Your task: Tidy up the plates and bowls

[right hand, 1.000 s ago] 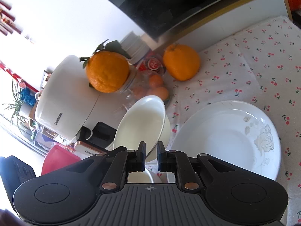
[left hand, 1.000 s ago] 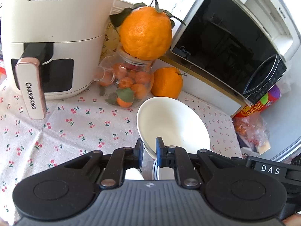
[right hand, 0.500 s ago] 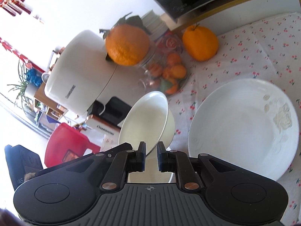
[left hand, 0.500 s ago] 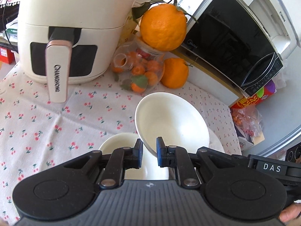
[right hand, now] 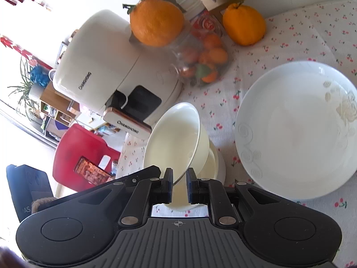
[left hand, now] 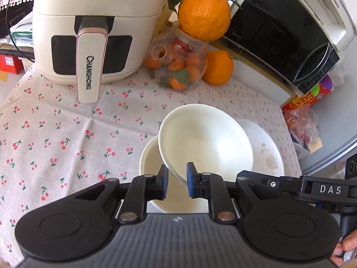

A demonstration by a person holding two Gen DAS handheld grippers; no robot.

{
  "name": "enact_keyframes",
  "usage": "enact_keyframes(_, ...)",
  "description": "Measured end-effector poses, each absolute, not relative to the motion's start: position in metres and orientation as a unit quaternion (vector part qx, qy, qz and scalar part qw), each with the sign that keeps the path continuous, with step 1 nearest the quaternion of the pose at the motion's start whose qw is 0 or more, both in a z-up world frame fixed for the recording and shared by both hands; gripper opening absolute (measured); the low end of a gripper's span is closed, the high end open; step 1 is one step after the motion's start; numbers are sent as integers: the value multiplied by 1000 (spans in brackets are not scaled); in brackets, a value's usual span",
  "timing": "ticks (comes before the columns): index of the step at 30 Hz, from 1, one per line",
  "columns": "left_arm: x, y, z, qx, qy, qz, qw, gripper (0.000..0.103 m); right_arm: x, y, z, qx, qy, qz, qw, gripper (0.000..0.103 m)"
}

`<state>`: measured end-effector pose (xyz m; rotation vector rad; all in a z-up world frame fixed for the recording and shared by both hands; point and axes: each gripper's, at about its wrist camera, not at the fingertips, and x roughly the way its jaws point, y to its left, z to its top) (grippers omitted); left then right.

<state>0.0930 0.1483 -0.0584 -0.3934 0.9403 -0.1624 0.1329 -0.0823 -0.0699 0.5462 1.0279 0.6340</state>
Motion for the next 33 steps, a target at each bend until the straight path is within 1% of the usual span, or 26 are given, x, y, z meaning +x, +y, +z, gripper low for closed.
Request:
enact_keyframes(18,84,147,-63,-138,475,-75,866,18,125,-70,-84,233,512,287,775,15)
enact_keyframes(33,82,135,-60,-77,470,-77,876,21,125,-70,-88,228,526,282,769,15)
